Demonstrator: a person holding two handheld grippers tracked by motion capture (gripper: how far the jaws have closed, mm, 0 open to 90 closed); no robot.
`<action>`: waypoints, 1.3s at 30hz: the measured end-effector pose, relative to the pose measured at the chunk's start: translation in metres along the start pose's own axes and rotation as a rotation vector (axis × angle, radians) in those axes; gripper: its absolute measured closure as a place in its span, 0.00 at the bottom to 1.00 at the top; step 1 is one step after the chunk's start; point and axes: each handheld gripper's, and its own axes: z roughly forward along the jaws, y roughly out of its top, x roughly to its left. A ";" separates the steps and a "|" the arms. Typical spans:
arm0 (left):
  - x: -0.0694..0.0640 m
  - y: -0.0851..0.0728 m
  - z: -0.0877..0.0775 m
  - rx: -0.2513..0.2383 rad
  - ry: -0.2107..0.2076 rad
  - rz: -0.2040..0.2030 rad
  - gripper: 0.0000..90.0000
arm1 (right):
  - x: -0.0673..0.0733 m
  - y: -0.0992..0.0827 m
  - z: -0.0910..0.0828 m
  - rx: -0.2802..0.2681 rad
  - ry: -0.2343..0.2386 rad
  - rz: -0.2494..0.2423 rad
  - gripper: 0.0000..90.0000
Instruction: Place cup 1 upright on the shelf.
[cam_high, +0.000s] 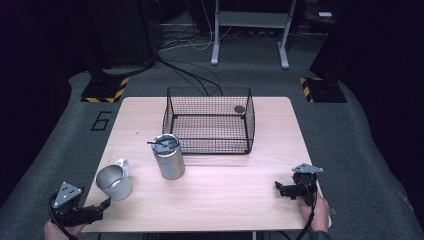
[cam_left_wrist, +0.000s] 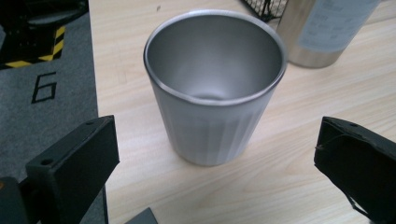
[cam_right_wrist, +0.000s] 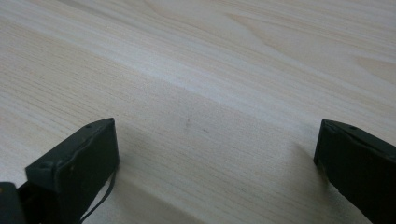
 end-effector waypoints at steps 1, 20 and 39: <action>-0.002 0.005 -0.004 -0.006 -0.003 0.008 0.00 | 0.000 0.000 0.000 0.001 0.001 0.000 0.00; -0.037 0.062 0.000 -0.071 -0.085 0.126 0.00 | 0.000 0.000 0.000 0.001 0.001 0.000 0.00; -0.071 0.093 0.032 -0.087 -0.209 0.184 0.00 | 0.000 0.000 0.000 -0.004 0.001 0.005 0.00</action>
